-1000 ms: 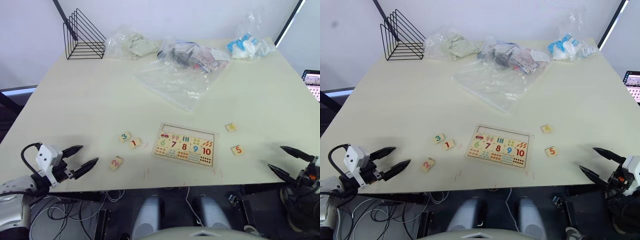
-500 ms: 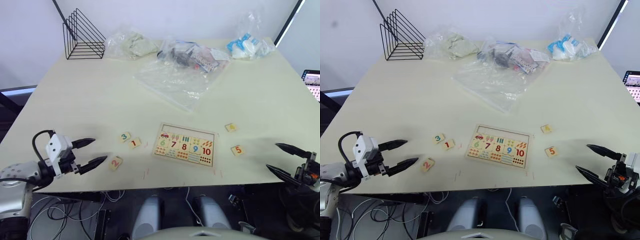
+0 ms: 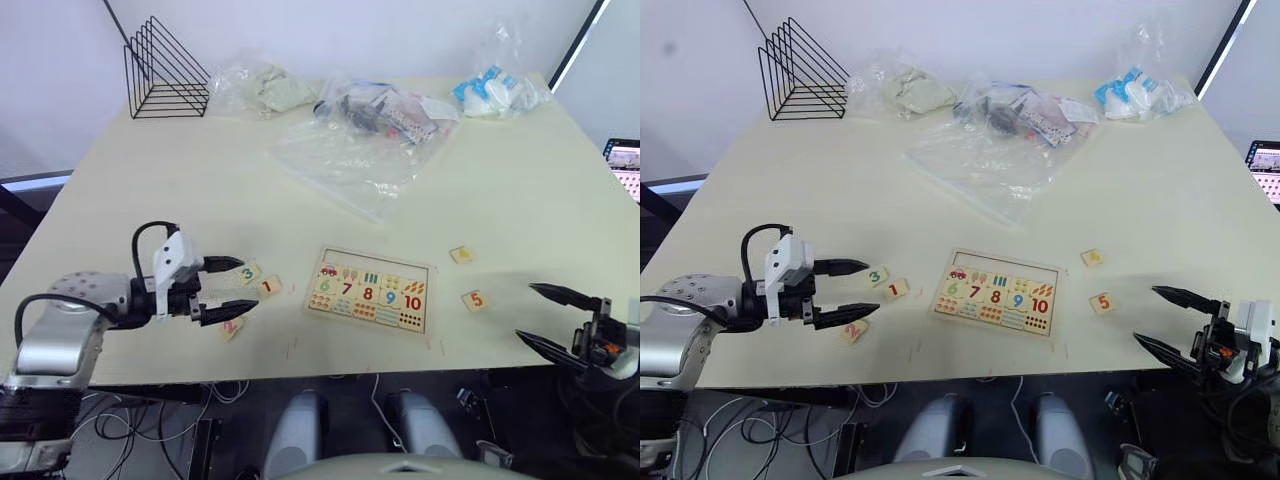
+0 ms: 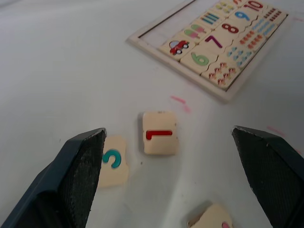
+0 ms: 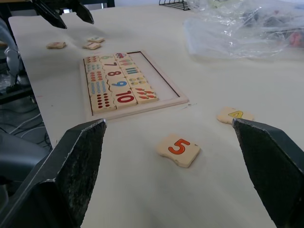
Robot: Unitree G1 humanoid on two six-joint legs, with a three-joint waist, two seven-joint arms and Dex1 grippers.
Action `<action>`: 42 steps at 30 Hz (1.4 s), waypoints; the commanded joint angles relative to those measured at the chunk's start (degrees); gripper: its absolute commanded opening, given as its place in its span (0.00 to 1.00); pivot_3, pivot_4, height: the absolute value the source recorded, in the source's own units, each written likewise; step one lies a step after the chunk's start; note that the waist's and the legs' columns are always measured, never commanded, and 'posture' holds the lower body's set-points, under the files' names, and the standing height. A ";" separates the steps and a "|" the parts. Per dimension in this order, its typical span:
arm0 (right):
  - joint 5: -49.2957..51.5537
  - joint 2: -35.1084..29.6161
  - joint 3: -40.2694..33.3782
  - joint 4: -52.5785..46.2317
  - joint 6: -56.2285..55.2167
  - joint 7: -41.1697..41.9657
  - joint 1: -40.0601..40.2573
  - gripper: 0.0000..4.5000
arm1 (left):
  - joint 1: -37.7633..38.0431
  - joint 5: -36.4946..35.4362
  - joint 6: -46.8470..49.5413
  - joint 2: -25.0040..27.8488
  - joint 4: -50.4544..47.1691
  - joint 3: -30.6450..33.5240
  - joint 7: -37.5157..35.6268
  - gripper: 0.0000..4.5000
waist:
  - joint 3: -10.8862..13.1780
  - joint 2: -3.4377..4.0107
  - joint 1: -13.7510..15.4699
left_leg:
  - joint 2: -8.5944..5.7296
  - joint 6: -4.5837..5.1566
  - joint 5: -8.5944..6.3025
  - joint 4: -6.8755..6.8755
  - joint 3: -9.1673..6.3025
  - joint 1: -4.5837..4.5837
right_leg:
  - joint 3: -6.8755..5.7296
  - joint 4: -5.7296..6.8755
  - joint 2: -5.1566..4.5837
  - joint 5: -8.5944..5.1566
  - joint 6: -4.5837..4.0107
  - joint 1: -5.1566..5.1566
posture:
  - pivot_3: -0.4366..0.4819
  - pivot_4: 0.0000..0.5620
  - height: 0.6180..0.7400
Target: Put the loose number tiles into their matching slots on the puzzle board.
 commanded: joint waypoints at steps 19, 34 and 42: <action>-1.11 5.26 2.28 -9.14 -1.05 -5.47 1.83 1.00 | -4.01 0.62 1.54 -0.07 2.46 -2.95 -0.32 0.63 | 0.01 0.01 0.09 | -0.01 0.00 0.00 0.01 0.00 -0.01 | 0.00 0.00 0.02 -0.01 0.00 0.00 | 0.48 0.27 1.00; -1.34 5.60 2.62 -11.18 -1.29 -7.27 3.46 1.00 | -6.47 4.73 -0.39 -2.65 3.20 -8.13 1.84 0.63 | 0.01 0.01 0.07 | -0.01 0.00 0.00 0.01 -0.01 -0.02 | 0.02 0.00 0.05 -0.01 0.00 0.00 | 0.48 0.27 1.00; -1.22 5.24 2.39 -10.90 -1.61 -7.11 3.95 1.00 | -6.37 5.87 -0.80 -3.38 3.48 -8.97 2.89 0.63 | 0.01 0.01 0.07 | -0.01 0.00 0.00 0.01 -0.01 -0.03 | 0.02 0.00 0.06 0.00 0.00 0.00 | 0.48 0.27 1.00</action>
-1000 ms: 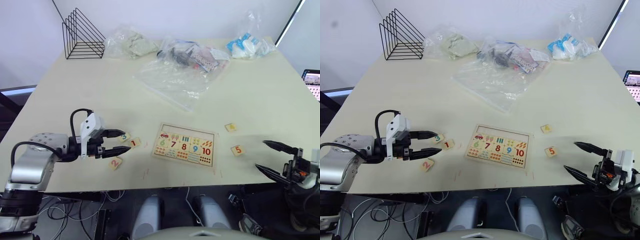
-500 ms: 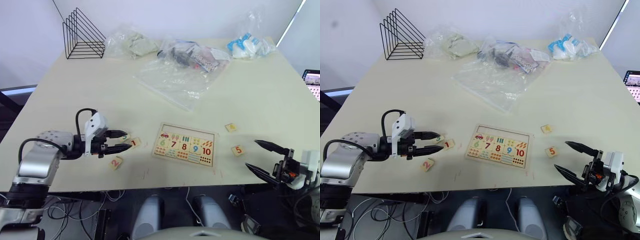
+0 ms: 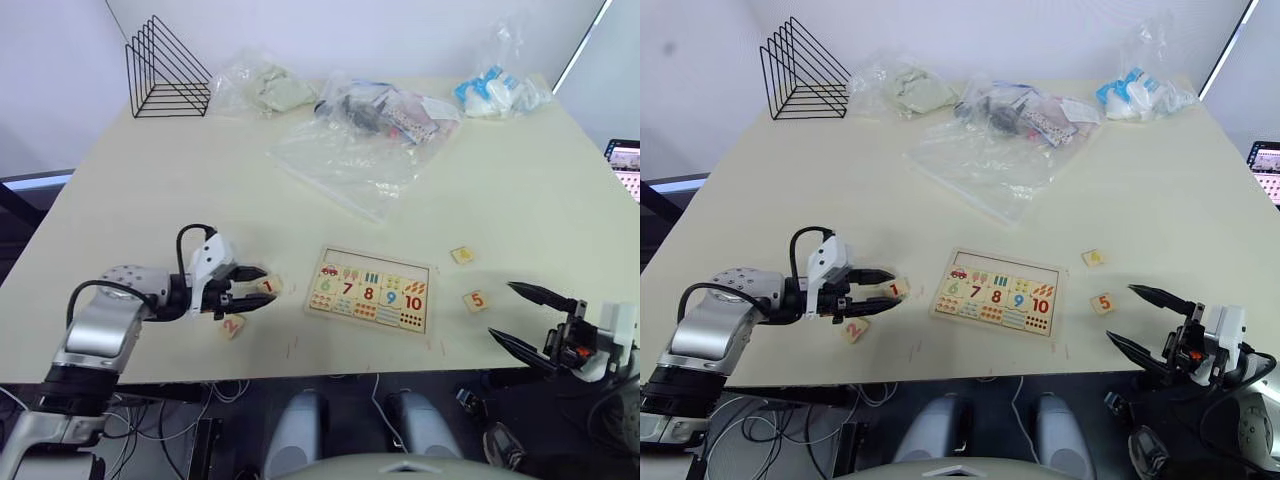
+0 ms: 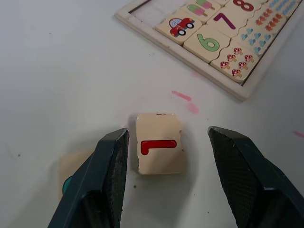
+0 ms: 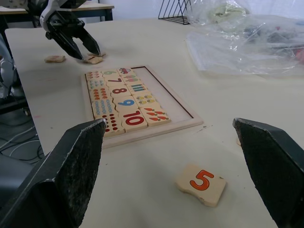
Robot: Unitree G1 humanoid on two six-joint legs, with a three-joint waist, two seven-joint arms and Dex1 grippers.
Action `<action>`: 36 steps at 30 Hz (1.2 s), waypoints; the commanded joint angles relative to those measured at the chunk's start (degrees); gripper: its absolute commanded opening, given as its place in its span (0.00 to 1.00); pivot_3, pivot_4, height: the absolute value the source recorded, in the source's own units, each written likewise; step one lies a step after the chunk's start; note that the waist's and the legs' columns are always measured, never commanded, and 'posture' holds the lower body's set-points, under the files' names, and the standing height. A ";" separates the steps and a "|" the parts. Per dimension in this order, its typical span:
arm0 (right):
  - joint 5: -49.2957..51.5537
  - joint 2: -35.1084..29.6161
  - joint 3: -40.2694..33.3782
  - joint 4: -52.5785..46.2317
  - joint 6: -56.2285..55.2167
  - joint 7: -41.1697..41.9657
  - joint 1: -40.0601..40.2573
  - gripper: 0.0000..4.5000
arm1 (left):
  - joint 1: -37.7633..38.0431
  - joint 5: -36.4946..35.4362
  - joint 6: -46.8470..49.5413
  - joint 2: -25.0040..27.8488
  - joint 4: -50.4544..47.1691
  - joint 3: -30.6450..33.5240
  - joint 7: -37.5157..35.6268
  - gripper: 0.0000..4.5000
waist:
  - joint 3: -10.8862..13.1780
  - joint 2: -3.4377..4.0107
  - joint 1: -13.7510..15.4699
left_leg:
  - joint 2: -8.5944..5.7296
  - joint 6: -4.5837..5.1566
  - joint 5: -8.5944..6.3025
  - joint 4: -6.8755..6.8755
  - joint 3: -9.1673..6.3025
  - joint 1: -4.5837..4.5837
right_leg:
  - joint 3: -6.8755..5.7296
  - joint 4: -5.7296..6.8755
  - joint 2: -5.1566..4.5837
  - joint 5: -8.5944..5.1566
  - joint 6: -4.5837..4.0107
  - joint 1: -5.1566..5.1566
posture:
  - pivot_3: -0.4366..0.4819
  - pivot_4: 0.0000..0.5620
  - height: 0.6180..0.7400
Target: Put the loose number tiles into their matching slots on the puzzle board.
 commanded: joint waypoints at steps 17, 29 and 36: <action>0.86 -0.80 -1.29 -2.01 -1.24 -0.07 1.34 1.00 | 0.47 1.17 -1.26 0.78 0.67 0.63 0.18 0.63 | 0.00 0.00 0.02 | 0.00 0.00 0.00 0.00 -0.01 0.00 | -0.01 0.00 0.01 0.00 0.00 0.00 | 0.48 0.27 1.00; 1.13 -1.27 -1.66 -1.69 -1.16 0.32 1.32 1.00 | 1.15 2.04 -3.03 0.74 2.31 0.59 0.58 0.63 | 0.00 0.00 -0.01 | 0.01 0.00 0.00 0.00 -0.02 0.01 | 0.00 0.01 0.03 0.00 -0.01 0.00 | 0.48 0.27 1.00; 1.19 -1.71 -1.92 -0.86 -2.00 1.42 1.82 1.00 | 1.73 2.00 -3.86 1.17 2.74 0.71 0.29 0.63 | 0.00 0.01 -0.01 | 0.01 0.00 0.00 0.00 -0.01 0.01 | 0.01 0.01 0.03 -0.01 -0.01 0.00 | 0.48 0.27 1.00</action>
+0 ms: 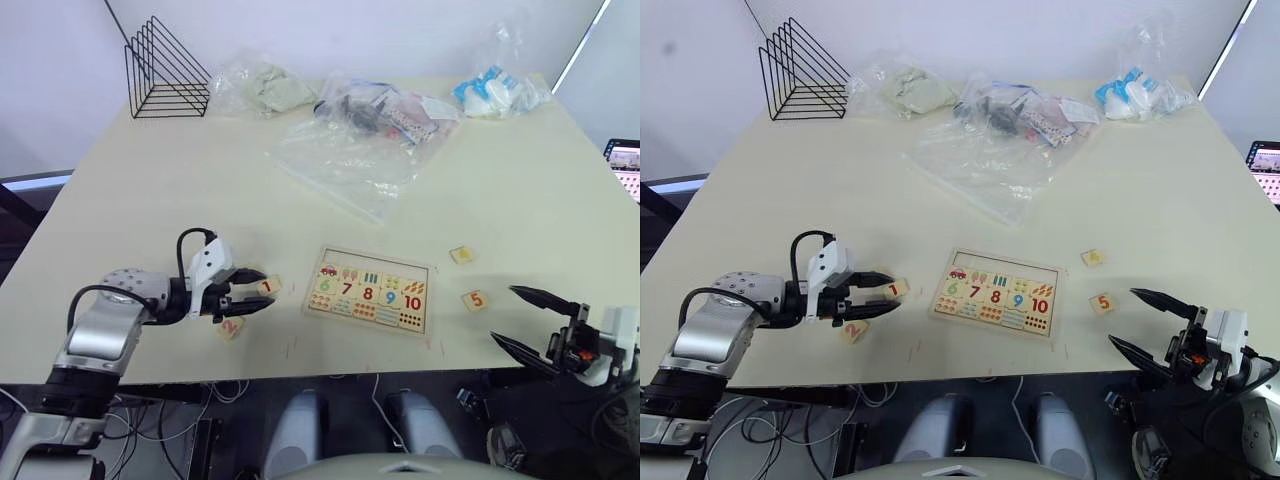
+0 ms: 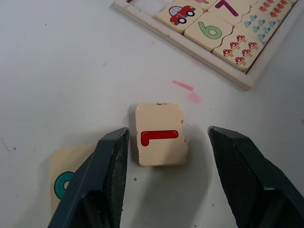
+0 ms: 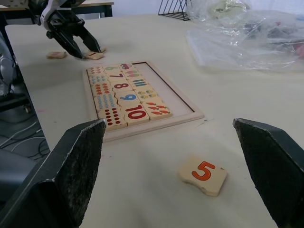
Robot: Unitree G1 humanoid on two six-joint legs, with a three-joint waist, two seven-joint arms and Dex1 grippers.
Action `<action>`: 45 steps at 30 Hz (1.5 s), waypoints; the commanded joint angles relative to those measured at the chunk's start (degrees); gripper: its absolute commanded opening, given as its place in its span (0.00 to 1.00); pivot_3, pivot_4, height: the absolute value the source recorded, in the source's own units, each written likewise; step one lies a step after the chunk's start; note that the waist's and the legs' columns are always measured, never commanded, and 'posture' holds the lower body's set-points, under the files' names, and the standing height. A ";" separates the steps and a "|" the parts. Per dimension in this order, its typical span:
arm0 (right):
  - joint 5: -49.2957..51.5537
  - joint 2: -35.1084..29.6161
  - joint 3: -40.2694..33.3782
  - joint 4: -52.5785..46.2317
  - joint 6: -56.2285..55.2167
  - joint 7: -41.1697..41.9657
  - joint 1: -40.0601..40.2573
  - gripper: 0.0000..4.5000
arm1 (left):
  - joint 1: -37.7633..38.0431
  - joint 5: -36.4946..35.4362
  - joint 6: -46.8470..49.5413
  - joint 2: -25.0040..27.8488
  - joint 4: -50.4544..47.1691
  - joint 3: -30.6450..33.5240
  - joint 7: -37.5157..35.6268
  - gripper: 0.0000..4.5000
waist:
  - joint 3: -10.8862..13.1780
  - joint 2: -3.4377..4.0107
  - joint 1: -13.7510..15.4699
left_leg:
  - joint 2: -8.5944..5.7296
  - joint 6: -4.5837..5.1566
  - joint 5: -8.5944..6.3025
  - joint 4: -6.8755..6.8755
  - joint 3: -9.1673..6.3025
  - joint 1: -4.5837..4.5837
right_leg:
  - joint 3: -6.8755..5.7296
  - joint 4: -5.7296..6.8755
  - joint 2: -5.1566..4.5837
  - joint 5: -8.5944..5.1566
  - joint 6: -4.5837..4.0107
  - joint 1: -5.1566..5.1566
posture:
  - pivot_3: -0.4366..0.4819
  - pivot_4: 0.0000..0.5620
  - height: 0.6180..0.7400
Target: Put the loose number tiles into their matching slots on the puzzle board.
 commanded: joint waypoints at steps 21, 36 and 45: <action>0.82 -1.13 -3.61 1.75 -4.82 2.72 2.60 1.00 | 2.02 1.06 -1.41 1.48 1.18 0.79 0.91 0.45 | -0.03 0.04 -0.05 | 0.01 0.00 0.00 0.00 0.01 0.04 | 0.02 0.01 0.01 0.00 -0.01 0.00 | 0.48 0.27 1.00; 1.10 -0.63 -3.30 0.79 -5.02 2.06 3.13 1.00 | -1.70 -0.84 -4.77 2.07 -0.05 0.61 -3.52 0.21 | -0.02 0.04 0.06 | 0.00 0.00 0.00 0.00 0.03 0.03 | 0.01 0.01 0.02 -0.01 -0.01 0.00 | 0.48 0.27 1.00; 1.44 0.15 -3.15 -1.39 -4.82 0.44 4.06 1.00 | -14.46 1.25 -3.73 3.01 0.54 -3.81 -10.30 0.21 | 0.00 0.02 0.28 | -0.08 0.00 0.00 0.07 0.02 -0.04 | 0.00 0.00 0.04 -0.01 0.01 0.01 | 0.48 0.27 1.00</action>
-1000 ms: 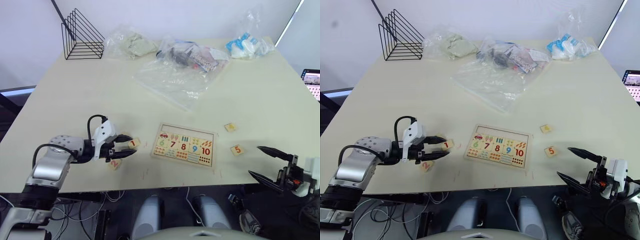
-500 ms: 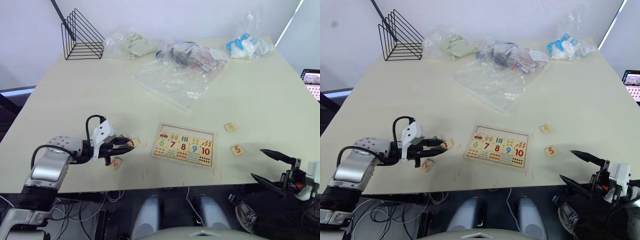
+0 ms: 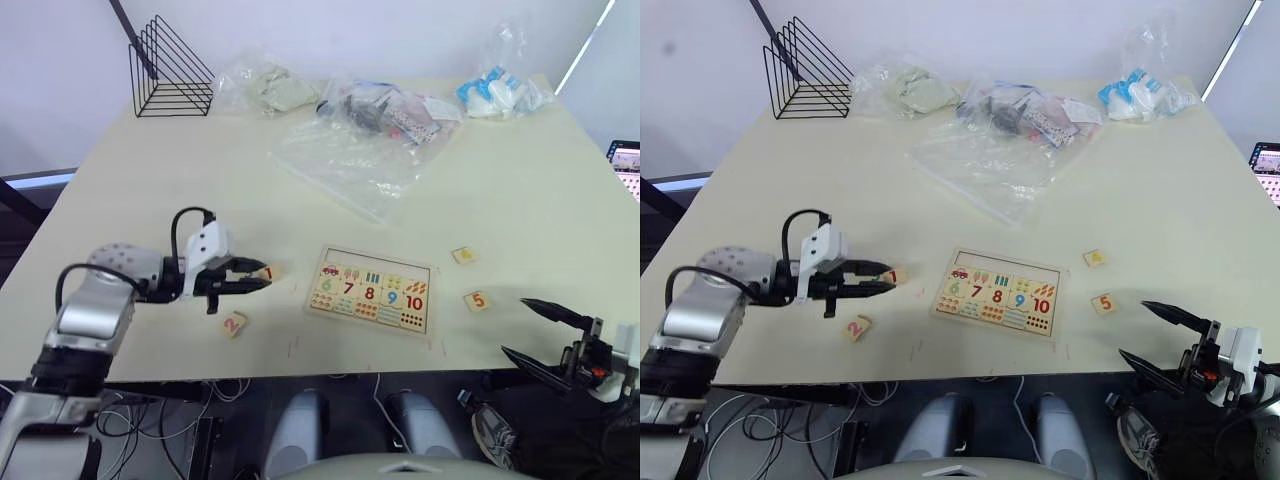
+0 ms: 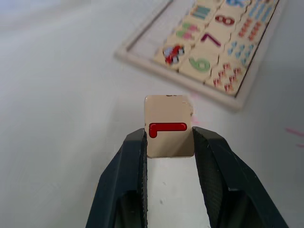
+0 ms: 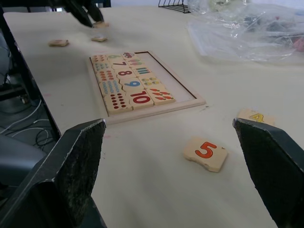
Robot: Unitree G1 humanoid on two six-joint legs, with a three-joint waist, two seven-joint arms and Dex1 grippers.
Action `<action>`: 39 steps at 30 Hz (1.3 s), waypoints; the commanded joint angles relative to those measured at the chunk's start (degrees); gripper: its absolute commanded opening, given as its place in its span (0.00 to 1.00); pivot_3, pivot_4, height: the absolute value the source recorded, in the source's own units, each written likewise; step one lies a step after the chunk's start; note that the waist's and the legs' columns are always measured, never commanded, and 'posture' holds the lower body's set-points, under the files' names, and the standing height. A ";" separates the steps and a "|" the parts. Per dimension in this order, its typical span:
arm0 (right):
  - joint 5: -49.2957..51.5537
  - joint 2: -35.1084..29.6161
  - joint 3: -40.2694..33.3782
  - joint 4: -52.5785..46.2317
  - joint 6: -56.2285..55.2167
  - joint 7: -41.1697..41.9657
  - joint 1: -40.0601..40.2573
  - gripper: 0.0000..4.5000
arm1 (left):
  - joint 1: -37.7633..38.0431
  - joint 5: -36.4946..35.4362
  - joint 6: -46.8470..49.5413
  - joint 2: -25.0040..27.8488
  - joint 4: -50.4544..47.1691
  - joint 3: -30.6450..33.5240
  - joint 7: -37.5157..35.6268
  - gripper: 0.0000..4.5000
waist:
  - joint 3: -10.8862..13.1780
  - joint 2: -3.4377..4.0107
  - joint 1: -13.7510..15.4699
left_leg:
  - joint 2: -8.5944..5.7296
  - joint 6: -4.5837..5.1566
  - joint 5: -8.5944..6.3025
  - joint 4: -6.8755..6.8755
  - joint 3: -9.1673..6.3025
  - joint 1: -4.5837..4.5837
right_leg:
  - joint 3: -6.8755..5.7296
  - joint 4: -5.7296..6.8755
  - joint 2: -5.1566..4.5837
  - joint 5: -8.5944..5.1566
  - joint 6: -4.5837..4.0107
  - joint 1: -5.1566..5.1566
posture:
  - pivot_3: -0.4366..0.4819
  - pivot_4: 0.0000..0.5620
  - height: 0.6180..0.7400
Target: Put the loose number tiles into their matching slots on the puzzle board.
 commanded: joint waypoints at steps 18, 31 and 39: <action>0.63 1.64 -0.09 -8.76 0.63 -6.72 2.29 1.00 | -27.41 14.23 -4.49 -12.25 15.64 -18.10 -4.79 0.21 | 0.02 -0.03 -0.28 | -0.04 0.00 0.00 0.05 -0.06 -0.04 | 0.03 0.02 0.10 -0.02 0.04 0.00 | 0.48 0.27 1.00; 0.87 1.20 -0.32 -11.56 1.31 -8.62 3.65 1.00 | -35.06 21.90 -15.59 -19.09 32.17 -21.58 -6.21 0.21 | 0.05 -0.06 -0.41 | -0.09 0.00 0.00 0.06 -0.08 -0.09 | 0.02 0.01 0.09 -0.02 0.05 0.00 | 0.48 0.27 1.00; 0.85 0.90 -0.22 -12.67 2.07 -9.30 3.64 1.00 | -35.68 22.90 -18.17 -20.32 35.67 -21.33 -7.83 0.21 | 0.05 -0.07 -0.36 | -0.09 0.00 0.00 0.07 -0.10 -0.10 | 0.01 0.01 0.08 -0.02 0.06 0.00 | 0.48 0.27 1.00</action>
